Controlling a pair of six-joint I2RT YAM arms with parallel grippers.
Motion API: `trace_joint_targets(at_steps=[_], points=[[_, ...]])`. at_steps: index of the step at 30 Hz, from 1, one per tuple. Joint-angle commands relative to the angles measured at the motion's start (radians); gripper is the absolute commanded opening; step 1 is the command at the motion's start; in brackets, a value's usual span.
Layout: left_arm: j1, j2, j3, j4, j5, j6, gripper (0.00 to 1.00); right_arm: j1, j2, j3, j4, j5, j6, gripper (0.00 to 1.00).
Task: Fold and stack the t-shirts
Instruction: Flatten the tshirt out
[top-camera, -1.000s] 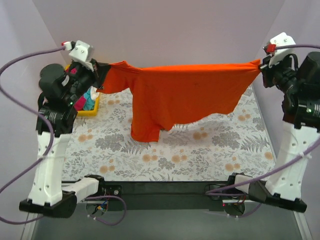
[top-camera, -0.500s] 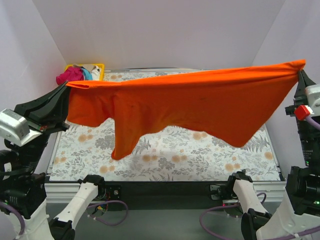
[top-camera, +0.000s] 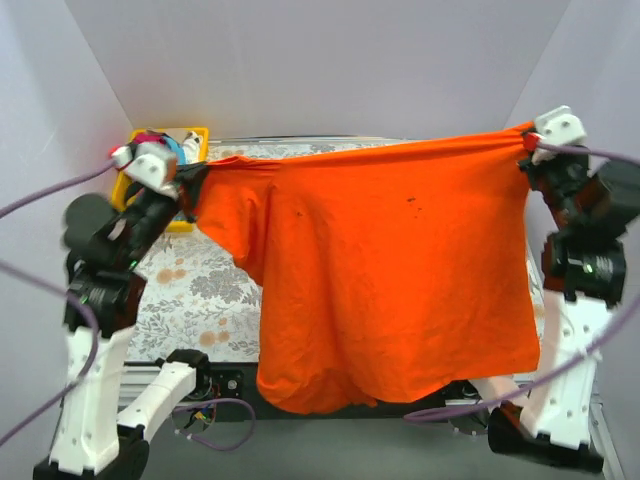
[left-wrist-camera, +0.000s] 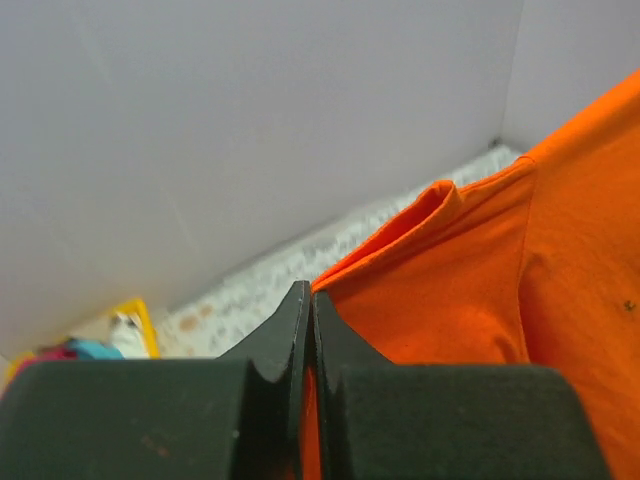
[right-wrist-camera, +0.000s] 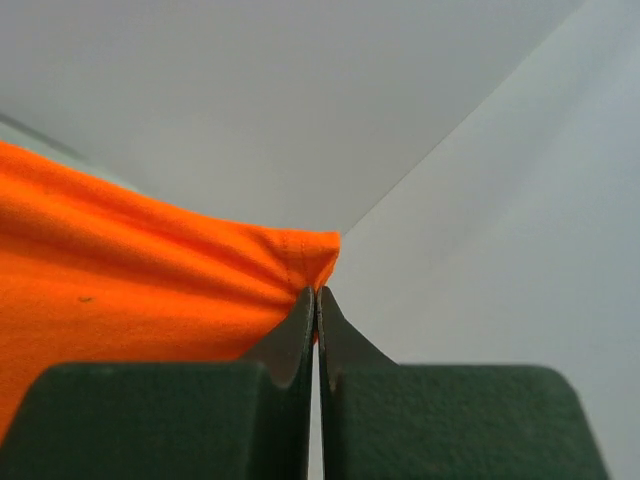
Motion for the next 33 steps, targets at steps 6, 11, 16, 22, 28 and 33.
trace_joint_targets(at_steps=[6, 11, 16, 22, 28, 33], points=[[0.007, 0.300, -0.372, 0.190, -0.125, 0.006, 0.00, 0.054, 0.274, -0.317, 0.303, 0.062, -0.081, 0.01], [0.007, 0.607, -0.312, 0.304, -0.145, -0.001, 0.00, 0.149, 0.547, -0.316, 0.451, 0.165, -0.081, 0.01], [0.013, 0.916, -0.182, 0.388, -0.176, -0.008, 0.00, 0.171, 0.821, -0.189, 0.553, 0.304, -0.061, 0.01], [0.017, 1.197, 0.005, 0.458, -0.209, 0.006, 0.00, 0.173, 1.043, -0.036, 0.574, 0.375, -0.045, 0.01], [0.019, 1.411, 0.221, 0.458, -0.258, 0.000, 0.00, 0.176, 1.215, 0.094, 0.571, 0.486, -0.057, 0.01], [0.025, 1.590, 0.513, 0.361, -0.311, -0.006, 0.23, 0.179, 1.313, 0.241, 0.449, 0.532, -0.036, 0.44]])
